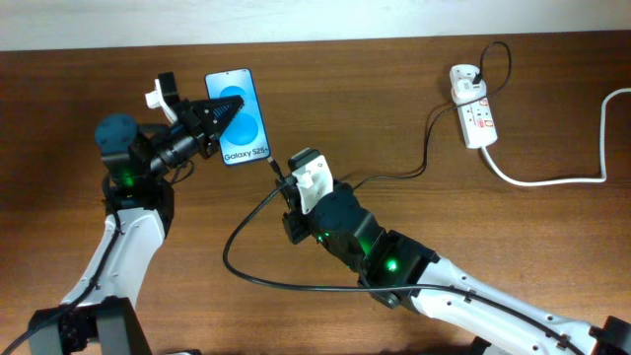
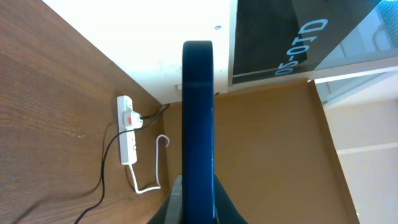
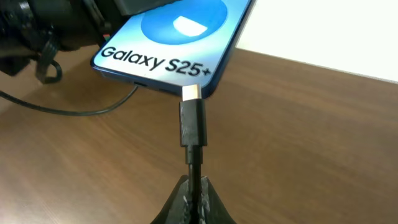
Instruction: Plug charger to phone and switch on socket
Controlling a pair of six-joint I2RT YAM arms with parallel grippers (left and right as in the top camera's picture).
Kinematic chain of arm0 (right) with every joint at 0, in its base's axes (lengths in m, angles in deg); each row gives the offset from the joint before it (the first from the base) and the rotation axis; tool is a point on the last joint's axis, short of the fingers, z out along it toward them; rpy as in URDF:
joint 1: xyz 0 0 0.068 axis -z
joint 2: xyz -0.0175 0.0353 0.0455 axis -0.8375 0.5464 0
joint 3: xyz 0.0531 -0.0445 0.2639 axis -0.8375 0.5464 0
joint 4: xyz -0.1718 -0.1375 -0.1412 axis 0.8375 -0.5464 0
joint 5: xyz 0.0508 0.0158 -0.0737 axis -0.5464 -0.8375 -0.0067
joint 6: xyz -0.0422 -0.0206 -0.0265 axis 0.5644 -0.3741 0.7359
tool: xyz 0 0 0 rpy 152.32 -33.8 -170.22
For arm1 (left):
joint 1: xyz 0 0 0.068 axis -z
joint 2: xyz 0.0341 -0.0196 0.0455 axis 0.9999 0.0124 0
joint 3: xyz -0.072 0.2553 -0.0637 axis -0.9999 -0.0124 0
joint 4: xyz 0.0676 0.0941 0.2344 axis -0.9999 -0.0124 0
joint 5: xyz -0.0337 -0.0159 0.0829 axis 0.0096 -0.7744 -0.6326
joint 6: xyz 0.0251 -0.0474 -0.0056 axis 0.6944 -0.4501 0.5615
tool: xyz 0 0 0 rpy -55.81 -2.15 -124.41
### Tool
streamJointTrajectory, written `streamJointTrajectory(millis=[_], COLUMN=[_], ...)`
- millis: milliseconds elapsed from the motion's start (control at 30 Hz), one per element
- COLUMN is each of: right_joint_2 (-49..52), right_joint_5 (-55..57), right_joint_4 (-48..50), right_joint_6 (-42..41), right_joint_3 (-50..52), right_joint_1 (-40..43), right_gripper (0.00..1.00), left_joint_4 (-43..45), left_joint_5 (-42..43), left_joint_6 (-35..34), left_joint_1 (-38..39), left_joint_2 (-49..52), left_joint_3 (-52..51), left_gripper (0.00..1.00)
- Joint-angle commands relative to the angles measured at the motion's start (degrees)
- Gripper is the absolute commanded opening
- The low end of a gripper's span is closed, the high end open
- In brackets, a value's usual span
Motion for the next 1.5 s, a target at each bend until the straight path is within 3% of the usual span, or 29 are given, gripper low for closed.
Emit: streamJointTrajectory(millis=[0,233,1467], right_joint_2=[-1.1,2.3,4.0], right_joint_5=[-3.2,-6.6,-1.0], right_joint_4=[1.1,3.8,6.1], right_joint_6=[-8.5,-16.8,-15.8], right_joint_3=[-0.6,-0.6,-0.6], right_joint_1=[0.3,-0.3,-2.1], right_gripper=[0.04,0.04,0.04], left_joint_4=[0.7,0.7,0.7], left_joint_5=[0.3,-1.3,-2.3], left_joint_6=[1.6,2.1,3.8], left_joint_1=[-0.4,-0.4,2.8], left_joint_2=[-1.5,-1.5,-1.5], left_joint_3=[0.7,0.7,0.7], left_gripper=[0.00,0.00,0.00])
